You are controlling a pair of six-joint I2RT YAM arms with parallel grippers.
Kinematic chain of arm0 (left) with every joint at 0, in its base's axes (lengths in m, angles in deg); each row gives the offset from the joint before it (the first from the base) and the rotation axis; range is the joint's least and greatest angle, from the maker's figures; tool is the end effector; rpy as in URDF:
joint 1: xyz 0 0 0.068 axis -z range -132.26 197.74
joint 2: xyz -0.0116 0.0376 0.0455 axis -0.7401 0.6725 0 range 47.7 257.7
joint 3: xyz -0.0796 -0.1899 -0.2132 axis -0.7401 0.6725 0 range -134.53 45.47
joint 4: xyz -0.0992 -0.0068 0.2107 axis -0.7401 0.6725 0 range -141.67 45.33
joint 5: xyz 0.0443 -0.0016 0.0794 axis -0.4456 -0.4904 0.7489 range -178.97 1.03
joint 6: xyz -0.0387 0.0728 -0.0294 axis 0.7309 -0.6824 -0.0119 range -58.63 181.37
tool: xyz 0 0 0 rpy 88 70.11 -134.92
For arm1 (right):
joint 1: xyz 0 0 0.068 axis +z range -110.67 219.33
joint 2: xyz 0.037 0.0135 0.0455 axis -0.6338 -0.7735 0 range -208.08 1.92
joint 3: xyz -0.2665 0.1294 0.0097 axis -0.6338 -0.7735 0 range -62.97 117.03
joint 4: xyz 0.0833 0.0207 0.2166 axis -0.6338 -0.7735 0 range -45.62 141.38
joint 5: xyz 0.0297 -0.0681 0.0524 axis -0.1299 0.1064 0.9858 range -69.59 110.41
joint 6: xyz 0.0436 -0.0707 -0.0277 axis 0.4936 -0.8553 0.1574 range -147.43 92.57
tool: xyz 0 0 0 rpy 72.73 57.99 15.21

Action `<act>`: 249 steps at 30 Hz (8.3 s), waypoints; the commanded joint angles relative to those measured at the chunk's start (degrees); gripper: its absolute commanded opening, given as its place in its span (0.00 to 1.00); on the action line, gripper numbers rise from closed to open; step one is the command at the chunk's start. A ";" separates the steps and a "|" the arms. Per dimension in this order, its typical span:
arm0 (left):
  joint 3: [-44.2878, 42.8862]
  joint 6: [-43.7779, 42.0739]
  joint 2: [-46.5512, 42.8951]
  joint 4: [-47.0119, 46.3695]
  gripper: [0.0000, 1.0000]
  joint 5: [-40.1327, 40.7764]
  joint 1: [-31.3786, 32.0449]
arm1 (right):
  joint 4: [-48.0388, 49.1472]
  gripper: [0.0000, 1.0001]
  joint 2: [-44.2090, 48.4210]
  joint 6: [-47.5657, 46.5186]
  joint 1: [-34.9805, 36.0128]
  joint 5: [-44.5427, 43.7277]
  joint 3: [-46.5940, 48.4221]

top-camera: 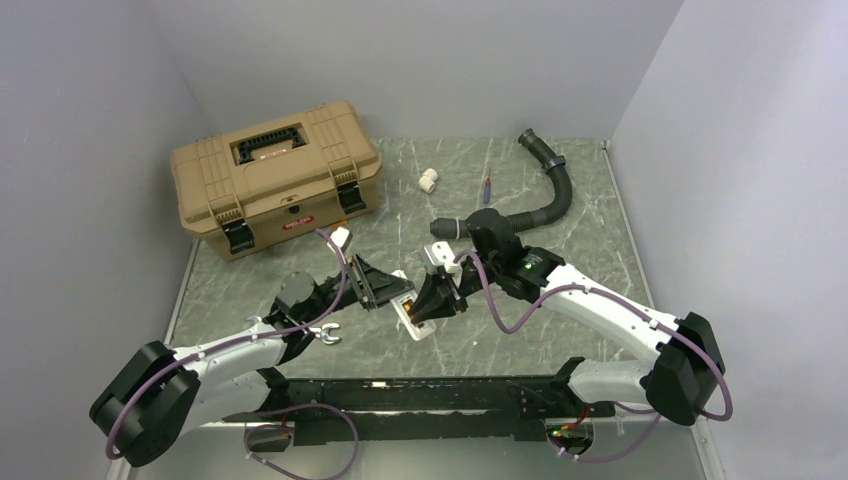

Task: Load the batteries into the remote control
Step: Load the battery into the remote control.

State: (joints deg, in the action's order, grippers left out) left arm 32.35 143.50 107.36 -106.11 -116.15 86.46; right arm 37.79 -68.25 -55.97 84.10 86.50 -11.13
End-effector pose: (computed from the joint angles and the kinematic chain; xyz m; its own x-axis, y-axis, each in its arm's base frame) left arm 0.1395 -0.1572 0.2677 -0.8862 -0.4189 -0.1979 0.2309 -0.0289 -0.9726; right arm 0.1162 0.2153 0.3185 0.0697 -0.2035 -0.9766 -0.9141 -0.4050 0.0191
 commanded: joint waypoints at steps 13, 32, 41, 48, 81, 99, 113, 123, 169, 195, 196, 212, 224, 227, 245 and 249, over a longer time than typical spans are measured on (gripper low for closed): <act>-3.04 5.83 -1.49 -14.85 0.00 -1.73 0.25 | -3.11 0.20 -1.54 -2.85 -0.04 -4.55 0.21; -2.09 4.81 -2.24 -12.62 0.00 -1.01 0.24 | -6.10 0.21 -1.79 -1.84 -0.13 -4.13 2.97; -2.39 4.33 -2.05 -11.98 0.00 -1.30 0.30 | -6.08 0.25 -2.31 0.65 -0.14 -3.21 3.31; -1.67 4.36 -1.78 -12.27 0.00 -0.81 0.24 | -5.08 0.26 -2.17 1.43 -0.16 -2.48 4.14; -0.58 4.01 1.25 -13.50 0.00 -0.78 0.30 | -0.02 0.27 1.27 5.99 -0.06 -0.76 5.03; -0.60 4.17 2.82 -14.70 0.00 -1.05 0.25 | 4.71 0.28 0.99 9.05 -0.06 0.19 5.21; 0.14 4.49 3.56 -16.15 0.00 -0.90 0.23 | 7.96 0.35 5.36 13.00 -0.12 0.15 3.84; 0.01 4.95 4.15 -17.05 0.00 -1.10 0.27 | -1.40 0.44 9.21 6.81 -0.09 -3.51 0.88; -0.15 5.48 3.60 -16.97 0.00 -0.77 0.23 | -6.53 0.40 4.28 -0.42 -0.04 -6.42 2.88; -0.18 5.85 3.97 -17.47 0.00 -0.51 0.28 | -5.53 0.33 4.39 -0.67 0.19 -7.52 2.13; -0.23 5.85 4.02 -17.53 0.00 -0.53 0.22 | -5.45 0.33 4.35 -0.69 0.24 -7.61 2.13; -0.07 5.93 4.07 -17.82 0.00 -0.54 0.23 | -5.53 0.31 3.76 -1.24 0.98 -9.64 2.63; -0.40 6.11 4.41 -18.11 0.00 -0.76 0.28 | -6.65 0.29 3.35 -2.35 1.15 -10.75 2.90; -0.15 6.20 4.36 -18.22 0.00 -0.74 0.24 | -6.69 0.28 3.11 -2.40 1.12 -10.92 3.01; -0.49 6.11 4.27 -17.36 0.00 -0.66 0.31 | -6.82 0.25 1.97 -2.92 1.63 -12.92 3.80; -0.49 6.20 4.36 -17.62 0.00 -0.61 0.23 | -7.54 0.25 1.75 -3.37 1.79 -13.52 4.08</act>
State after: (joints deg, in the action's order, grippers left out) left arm 33.38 147.61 112.38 -116.07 -116.11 86.17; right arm 31.08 -64.93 -57.08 85.61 77.41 -8.49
